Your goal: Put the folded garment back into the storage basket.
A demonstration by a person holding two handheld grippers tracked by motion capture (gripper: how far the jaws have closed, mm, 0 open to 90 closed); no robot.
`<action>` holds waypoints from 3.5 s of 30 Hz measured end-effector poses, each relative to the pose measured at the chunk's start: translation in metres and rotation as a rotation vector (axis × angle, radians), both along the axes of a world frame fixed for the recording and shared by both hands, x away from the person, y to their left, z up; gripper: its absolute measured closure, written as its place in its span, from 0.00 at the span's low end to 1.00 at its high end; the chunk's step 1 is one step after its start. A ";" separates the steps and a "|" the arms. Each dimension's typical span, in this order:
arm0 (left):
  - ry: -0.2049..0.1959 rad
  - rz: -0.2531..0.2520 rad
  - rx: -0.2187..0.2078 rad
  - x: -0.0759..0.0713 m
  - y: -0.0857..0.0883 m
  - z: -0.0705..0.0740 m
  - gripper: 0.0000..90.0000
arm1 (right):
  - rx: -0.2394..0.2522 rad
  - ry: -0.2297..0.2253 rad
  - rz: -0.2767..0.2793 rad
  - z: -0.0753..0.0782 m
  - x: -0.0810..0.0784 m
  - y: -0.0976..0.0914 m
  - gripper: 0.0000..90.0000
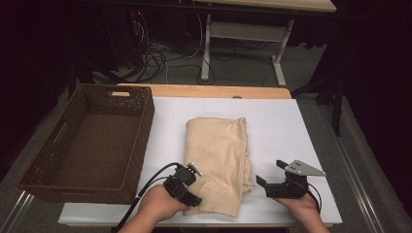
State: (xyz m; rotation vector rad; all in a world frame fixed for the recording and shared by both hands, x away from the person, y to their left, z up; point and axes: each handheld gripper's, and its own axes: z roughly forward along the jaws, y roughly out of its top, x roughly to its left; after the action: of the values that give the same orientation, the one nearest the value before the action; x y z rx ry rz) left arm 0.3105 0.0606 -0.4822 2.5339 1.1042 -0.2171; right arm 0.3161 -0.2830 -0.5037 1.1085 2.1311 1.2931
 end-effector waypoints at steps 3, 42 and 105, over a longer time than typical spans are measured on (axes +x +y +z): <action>-0.009 -0.011 0.016 0.001 -0.002 0.003 0.65 | 0.001 -0.002 0.004 0.000 0.004 0.003 0.00; -0.007 -0.020 0.116 -0.009 0.031 0.010 0.73 | 0.035 0.052 -0.046 0.017 0.084 0.052 0.12; 0.005 -0.053 0.148 -0.005 0.026 0.021 0.72 | -0.076 0.165 0.015 0.018 0.155 0.090 0.89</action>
State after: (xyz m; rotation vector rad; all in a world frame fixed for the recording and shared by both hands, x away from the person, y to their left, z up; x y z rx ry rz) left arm 0.3056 0.0868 -0.4614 2.6971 1.0927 -0.1603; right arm 0.4709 -0.1929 -0.4855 1.2065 2.2914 1.1530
